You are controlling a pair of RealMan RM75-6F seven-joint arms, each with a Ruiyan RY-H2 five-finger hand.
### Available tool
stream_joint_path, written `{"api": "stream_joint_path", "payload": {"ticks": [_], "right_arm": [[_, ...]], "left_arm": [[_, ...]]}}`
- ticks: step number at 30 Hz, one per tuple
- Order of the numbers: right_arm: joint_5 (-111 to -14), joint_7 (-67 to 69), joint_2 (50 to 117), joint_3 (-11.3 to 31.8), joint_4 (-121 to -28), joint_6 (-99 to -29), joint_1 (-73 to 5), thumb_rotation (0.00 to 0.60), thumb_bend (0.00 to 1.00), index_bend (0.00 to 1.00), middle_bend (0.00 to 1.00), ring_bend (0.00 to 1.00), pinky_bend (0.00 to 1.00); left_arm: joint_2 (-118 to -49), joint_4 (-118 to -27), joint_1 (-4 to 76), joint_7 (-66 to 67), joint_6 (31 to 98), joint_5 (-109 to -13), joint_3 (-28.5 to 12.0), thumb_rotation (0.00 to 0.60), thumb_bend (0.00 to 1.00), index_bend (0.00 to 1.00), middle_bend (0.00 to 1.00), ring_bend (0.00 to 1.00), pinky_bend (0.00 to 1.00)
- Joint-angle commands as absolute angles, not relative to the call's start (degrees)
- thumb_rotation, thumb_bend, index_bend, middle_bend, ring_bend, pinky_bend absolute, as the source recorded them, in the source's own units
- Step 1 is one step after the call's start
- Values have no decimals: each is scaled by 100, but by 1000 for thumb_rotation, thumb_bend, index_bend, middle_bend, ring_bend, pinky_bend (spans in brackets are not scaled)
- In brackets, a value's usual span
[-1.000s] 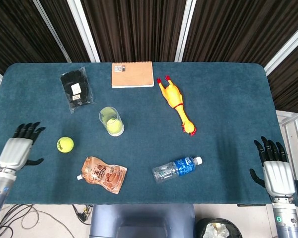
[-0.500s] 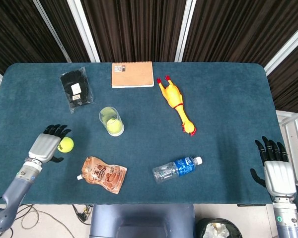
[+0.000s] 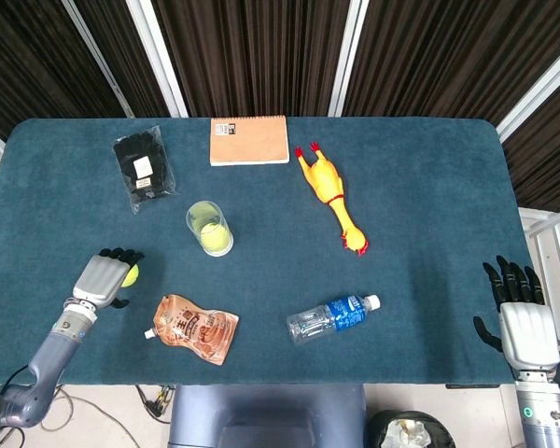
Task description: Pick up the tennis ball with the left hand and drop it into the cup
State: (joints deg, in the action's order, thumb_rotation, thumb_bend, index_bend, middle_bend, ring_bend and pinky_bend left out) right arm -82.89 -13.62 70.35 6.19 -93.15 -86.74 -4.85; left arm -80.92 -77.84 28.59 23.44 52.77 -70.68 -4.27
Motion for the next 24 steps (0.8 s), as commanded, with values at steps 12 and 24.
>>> {"api": "stream_joint_path", "payload": {"ticks": [12, 24], "right_arm": [[-8271, -1370, 7036, 614, -9314, -8657, -488, 600, 351, 106, 0, 5, 0], [-8233, -1374, 7028, 616, -9338, -8639, -485, 600, 352, 106, 0, 5, 0]], "left_arm": [[-8362, -7494, 2891, 2891, 5449, -6753, -372, 600, 329, 388, 468, 422, 498], [-7831, -8126, 2862, 2308, 5774, -6831, -657, 600, 385, 447, 514, 460, 532]]}}
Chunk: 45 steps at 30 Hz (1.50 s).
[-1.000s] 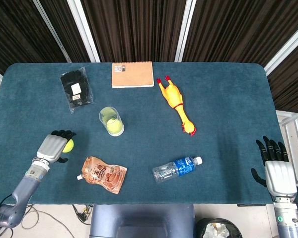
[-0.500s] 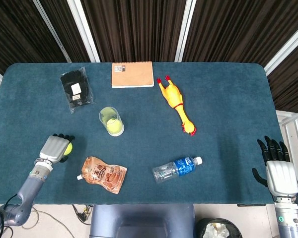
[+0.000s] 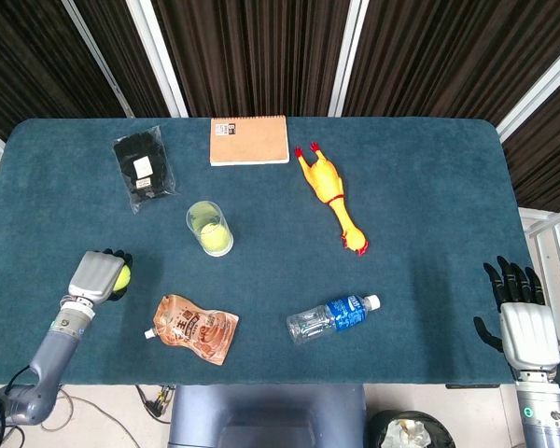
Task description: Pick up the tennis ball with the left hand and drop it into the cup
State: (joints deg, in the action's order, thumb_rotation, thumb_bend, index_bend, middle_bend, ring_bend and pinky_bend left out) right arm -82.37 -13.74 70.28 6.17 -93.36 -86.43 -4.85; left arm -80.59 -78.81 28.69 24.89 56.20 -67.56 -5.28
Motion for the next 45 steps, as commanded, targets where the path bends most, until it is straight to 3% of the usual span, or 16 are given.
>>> {"api": "stream_joint_path", "payload": {"ticks": [1, 11, 22, 34, 37, 40, 45], "right_arm": [[-8232, -1378, 7029, 614, -9341, -8633, -487, 600, 352, 106, 0, 5, 0], [-8211, -1408, 7041, 609, -9342, -8616, -490, 600, 352, 106, 0, 6, 0], [-8185, -1447, 7069, 596, -9310, -8558, -511, 600, 352, 106, 0, 5, 0], [-8179, -1388, 7047, 613, -9308, -8590, -499, 600, 352, 106, 0, 6, 0], [-8163, -1364, 7032, 624, -9303, -8596, -495, 600, 352, 106, 0, 6, 0], [-8174, -1337, 7017, 628, -9307, -8611, -490, 600, 352, 106, 0, 5, 0], [-8165, -1292, 6996, 634, -9304, -8612, -485, 600, 352, 106, 0, 5, 0]], "left_arm": [[-7755, -8210, 2871, 2272, 5836, -6855, -713, 600, 385, 448, 514, 461, 533], [-7208, -9163, 3266, 2366, 6198, -6957, -1396, 600, 382, 445, 515, 461, 533], [-7484, -9555, 4285, 3390, 5802, -6065, -2016, 600, 380, 440, 510, 461, 546], [-8185, -9265, 4986, 4376, 5784, -5304, -1911, 600, 314, 426, 489, 455, 531], [-8303, -9177, 5091, 4617, 5844, -5160, -1834, 600, 265, 417, 451, 422, 512], [-8376, -9147, 5148, 4771, 5939, -5080, -1772, 600, 152, 387, 358, 358, 487], [-8386, -9265, 5170, 4764, 6123, -5088, -1752, 600, 35, 338, 207, 216, 356]]}}
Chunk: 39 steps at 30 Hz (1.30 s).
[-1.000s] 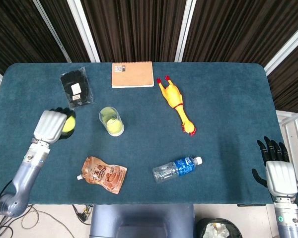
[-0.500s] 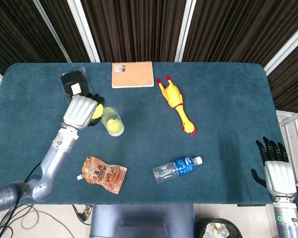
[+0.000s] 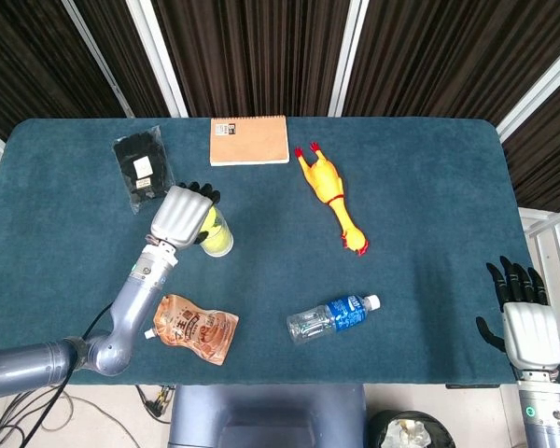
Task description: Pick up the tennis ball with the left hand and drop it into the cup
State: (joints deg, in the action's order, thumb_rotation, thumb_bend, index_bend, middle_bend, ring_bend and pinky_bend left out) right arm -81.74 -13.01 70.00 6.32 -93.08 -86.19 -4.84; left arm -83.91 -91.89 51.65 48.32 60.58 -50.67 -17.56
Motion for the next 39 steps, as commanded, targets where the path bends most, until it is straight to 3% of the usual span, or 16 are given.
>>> {"api": "stream_joint_path", "payload": {"ticks": [1, 13, 20, 28, 32, 39], "right_arm": [[-8150, -1284, 6996, 639, -9295, -8604, -485, 600, 352, 106, 0, 6, 0], [-8137, -1290, 7007, 633, -9280, -8573, -498, 600, 352, 106, 0, 5, 0], [-8155, -1298, 7008, 616, -9295, -8559, -504, 600, 352, 106, 0, 6, 0], [-8171, -1339, 7015, 609, -9312, -8589, -494, 600, 352, 106, 0, 6, 0], [-8170, -1384, 7038, 596, -9305, -8562, -505, 600, 352, 106, 0, 5, 0], [-8188, -1401, 7042, 594, -9317, -8580, -505, 600, 352, 106, 0, 5, 0]], "left_arm": [[-8362, -9292, 5169, 4755, 6145, -5119, -1742, 600, 30, 329, 190, 192, 332], [-7947, -9867, 5119, 4727, 6573, -5443, -1744, 600, 32, 301, 171, 147, 291], [-7316, -10416, 4541, 4637, 7416, -5995, -1515, 600, 37, 292, 174, 147, 291], [-6336, -10998, 3345, 3830, 7973, -6137, -791, 600, 36, 213, 110, 108, 260], [-6143, -10565, 2640, 2882, 8103, -6785, -91, 600, 30, 141, 48, 46, 204], [-6440, -9555, 1895, 1679, 8449, -7633, 507, 600, 28, 131, 26, 0, 79]]}}
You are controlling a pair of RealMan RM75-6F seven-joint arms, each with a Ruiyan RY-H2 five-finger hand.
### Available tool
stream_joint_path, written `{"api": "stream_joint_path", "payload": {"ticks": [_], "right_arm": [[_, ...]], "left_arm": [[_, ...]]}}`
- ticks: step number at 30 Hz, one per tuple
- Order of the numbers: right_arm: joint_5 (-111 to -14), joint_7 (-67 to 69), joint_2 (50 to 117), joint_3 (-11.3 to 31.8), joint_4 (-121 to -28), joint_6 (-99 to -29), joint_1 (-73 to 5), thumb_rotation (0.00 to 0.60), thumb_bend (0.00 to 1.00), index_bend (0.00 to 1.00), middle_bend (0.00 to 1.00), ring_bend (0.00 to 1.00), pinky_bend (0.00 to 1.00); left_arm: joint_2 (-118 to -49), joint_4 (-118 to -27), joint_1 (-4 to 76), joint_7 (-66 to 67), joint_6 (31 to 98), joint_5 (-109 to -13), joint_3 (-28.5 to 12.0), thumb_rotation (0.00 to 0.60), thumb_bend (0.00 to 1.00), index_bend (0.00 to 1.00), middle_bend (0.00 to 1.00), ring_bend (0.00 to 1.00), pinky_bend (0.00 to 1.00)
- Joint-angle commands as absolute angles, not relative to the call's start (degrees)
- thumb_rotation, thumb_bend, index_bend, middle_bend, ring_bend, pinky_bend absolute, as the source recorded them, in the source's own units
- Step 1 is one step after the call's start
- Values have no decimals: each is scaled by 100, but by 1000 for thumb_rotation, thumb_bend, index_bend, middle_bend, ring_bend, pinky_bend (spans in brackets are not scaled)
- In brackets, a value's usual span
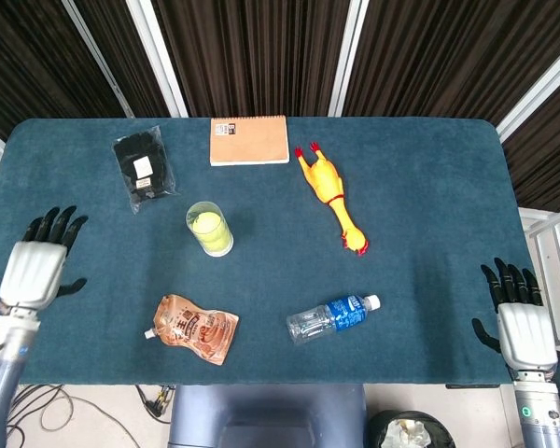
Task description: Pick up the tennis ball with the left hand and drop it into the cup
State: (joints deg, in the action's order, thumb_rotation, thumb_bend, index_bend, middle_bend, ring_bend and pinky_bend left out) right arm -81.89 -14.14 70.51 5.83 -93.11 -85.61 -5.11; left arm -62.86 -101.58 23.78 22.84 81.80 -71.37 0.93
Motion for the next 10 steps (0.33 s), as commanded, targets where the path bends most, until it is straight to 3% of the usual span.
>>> {"api": "stream_joint_path", "payload": {"ticks": [1, 10], "right_arm": [[-8183, -1388, 7037, 601, -9318, -8592, -500, 600, 351, 106, 0, 5, 0], [-8215, -1296, 6988, 604, -9342, -8634, -478, 600, 351, 106, 0, 5, 0]], "left_arm": [[-6497, -9426, 1793, 1520, 8484, -7684, 571, 600, 27, 130, 25, 0, 79], [-6876, -8499, 1442, 538, 8591, -7925, 536, 600, 27, 131, 21, 0, 69]]}}
